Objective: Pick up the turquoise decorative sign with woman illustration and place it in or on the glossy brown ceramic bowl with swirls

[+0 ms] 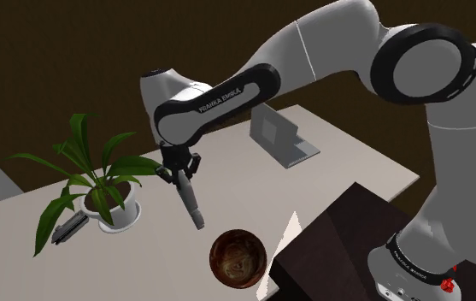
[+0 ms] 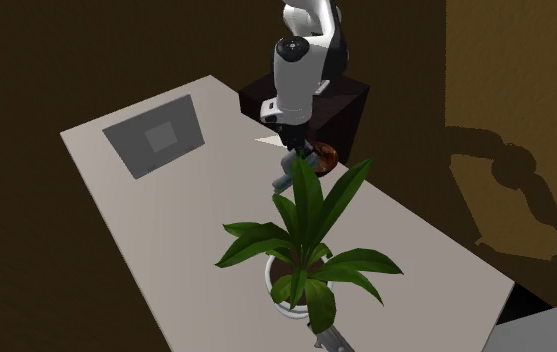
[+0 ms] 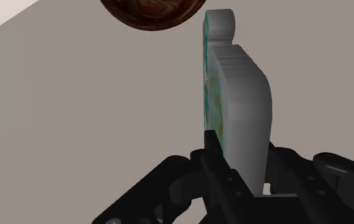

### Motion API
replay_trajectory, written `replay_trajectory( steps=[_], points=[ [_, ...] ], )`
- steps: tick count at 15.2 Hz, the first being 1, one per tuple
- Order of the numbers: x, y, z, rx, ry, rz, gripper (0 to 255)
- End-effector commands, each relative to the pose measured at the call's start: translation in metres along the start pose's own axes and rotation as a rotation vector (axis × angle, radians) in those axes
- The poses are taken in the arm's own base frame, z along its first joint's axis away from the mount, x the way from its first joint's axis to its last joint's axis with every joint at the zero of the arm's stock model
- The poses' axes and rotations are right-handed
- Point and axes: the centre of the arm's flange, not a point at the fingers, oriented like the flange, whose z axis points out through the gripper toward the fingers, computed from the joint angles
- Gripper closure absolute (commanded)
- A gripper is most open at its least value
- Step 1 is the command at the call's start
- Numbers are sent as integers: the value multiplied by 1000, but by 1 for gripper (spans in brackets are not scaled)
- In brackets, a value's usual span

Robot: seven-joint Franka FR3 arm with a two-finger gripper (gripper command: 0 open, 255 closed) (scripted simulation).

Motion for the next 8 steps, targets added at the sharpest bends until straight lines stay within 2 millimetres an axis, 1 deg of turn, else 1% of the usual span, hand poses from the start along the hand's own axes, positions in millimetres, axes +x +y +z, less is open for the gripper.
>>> replay_trajectory(
  steps=[1,8],
  points=[
    [-22,10,-1,0,1,0,255],
    [-108,43,-9,0,1,0,255]
  ],
)
